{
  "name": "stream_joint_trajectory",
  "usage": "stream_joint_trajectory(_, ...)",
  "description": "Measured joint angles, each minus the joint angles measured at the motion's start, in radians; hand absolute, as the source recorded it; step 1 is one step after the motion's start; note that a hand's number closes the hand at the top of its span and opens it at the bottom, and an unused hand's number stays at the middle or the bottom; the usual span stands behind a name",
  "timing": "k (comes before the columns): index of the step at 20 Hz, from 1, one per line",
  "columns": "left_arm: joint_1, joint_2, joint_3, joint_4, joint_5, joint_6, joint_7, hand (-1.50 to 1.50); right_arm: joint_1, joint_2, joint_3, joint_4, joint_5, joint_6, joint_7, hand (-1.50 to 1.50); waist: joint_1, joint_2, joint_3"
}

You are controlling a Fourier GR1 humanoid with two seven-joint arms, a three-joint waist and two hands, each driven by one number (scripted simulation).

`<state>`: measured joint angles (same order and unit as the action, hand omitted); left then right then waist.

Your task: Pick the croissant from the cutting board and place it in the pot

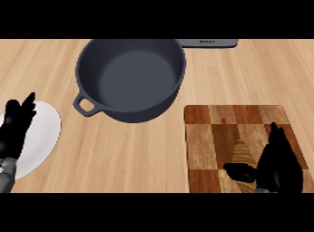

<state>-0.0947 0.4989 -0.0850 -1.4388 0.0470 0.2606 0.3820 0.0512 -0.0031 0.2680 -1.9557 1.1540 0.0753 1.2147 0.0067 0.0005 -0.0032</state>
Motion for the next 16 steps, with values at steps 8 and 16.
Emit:
stream_joint_trajectory(8, 0.009, -0.008, 0.014, 0.006, -0.004, -0.013, -0.009, 0.00, -0.024, -0.001, -0.040, 0.021, -0.044, 0.045, 0.025, -1.50, -0.002, 0.000, 0.002)
stream_joint_trajectory(16, -0.003, -0.015, 0.039, 0.036, -0.016, -0.032, -0.030, 0.00, -0.074, 0.000, -0.106, 0.106, -0.075, 0.048, 0.002, -1.50, -0.004, 0.001, 0.003)
